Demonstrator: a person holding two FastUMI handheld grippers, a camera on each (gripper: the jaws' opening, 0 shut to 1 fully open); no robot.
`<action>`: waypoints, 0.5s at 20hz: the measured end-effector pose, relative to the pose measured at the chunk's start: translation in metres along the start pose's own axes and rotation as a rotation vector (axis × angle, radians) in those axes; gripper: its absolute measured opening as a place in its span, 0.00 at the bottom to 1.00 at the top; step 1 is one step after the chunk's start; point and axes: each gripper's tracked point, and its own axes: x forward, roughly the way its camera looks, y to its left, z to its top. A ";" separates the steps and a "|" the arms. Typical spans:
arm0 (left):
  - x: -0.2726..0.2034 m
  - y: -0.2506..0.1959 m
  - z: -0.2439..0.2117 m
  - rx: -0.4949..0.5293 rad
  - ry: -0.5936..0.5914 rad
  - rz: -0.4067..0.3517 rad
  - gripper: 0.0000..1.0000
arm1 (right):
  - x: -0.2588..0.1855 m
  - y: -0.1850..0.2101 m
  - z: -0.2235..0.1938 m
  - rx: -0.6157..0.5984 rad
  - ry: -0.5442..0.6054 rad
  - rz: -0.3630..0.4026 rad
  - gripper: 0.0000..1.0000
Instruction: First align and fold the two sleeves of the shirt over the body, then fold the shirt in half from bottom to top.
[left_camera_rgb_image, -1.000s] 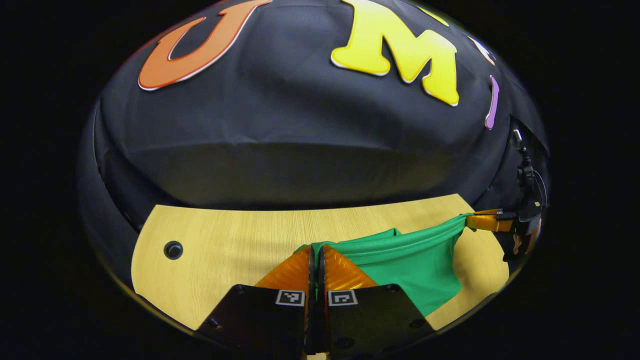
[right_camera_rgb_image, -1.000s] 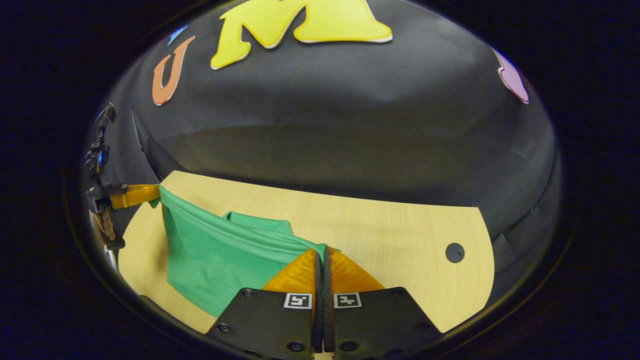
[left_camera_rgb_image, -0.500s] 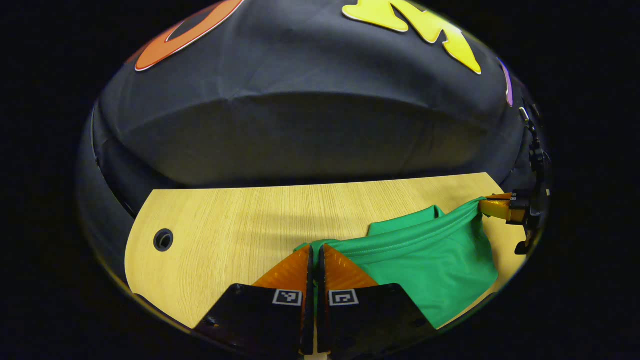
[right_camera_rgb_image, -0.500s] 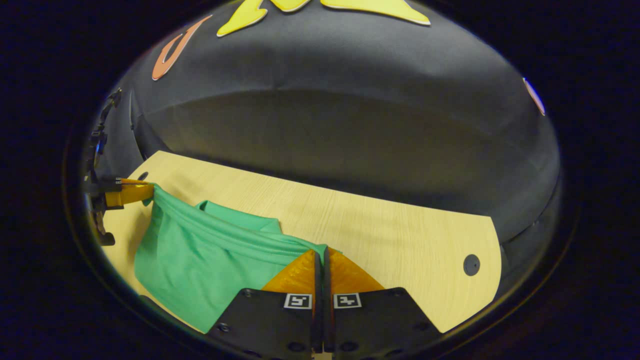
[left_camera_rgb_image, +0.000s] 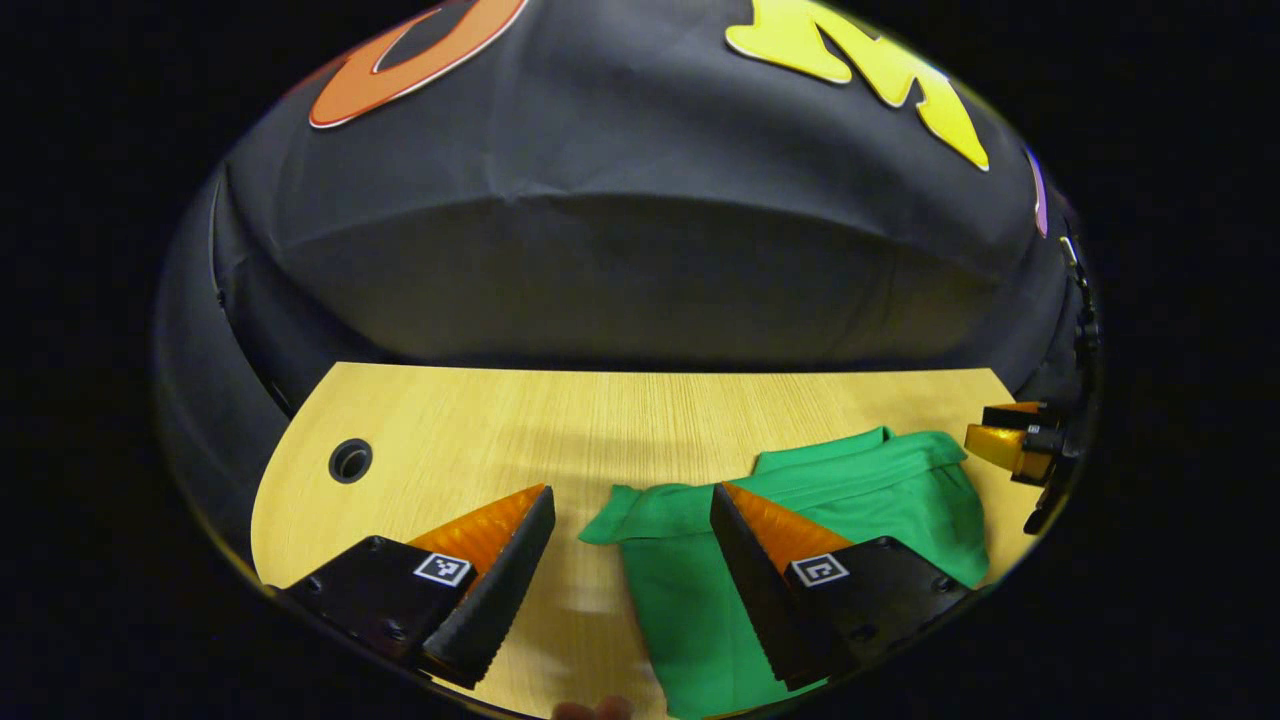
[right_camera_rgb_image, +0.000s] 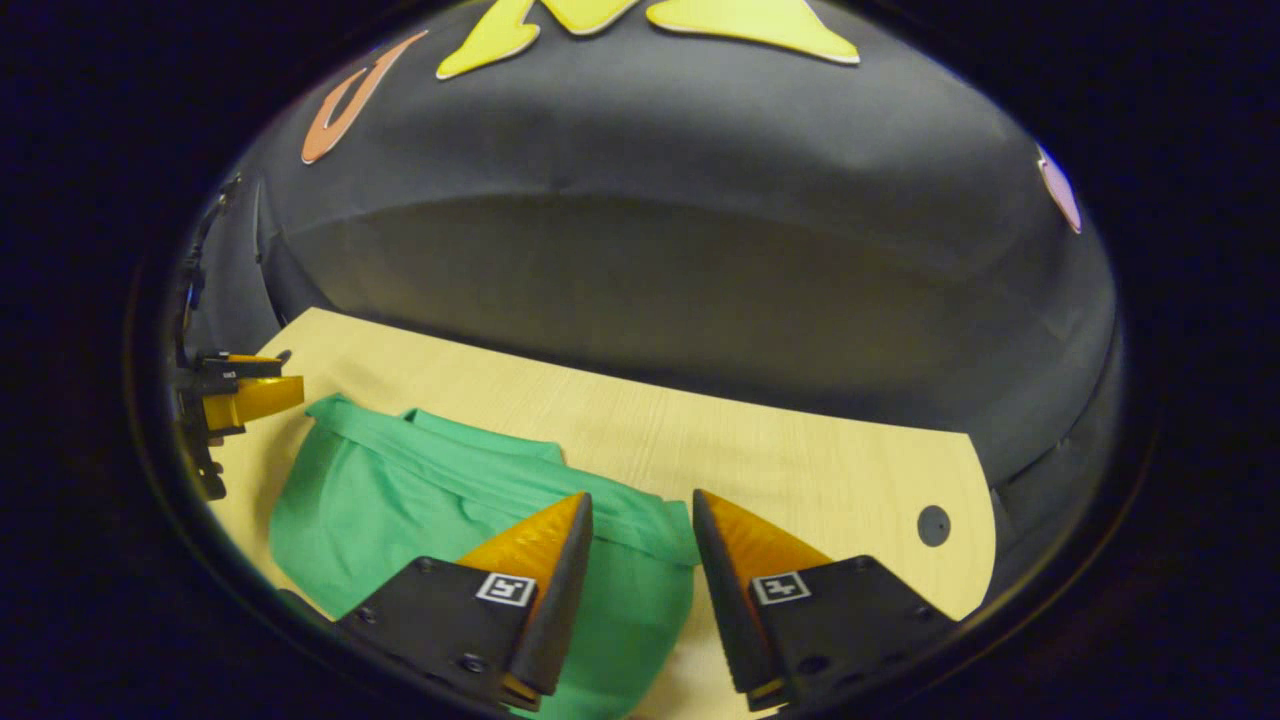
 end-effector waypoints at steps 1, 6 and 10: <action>-0.008 0.002 0.006 -0.024 -0.016 0.008 1.00 | -0.011 0.002 0.003 0.012 -0.017 -0.001 0.65; -0.092 0.000 0.048 -0.108 -0.173 0.023 1.00 | -0.095 0.012 0.024 0.074 -0.151 -0.026 0.87; -0.164 -0.011 0.078 -0.084 -0.312 0.045 0.99 | -0.176 0.010 0.048 0.072 -0.295 -0.075 0.96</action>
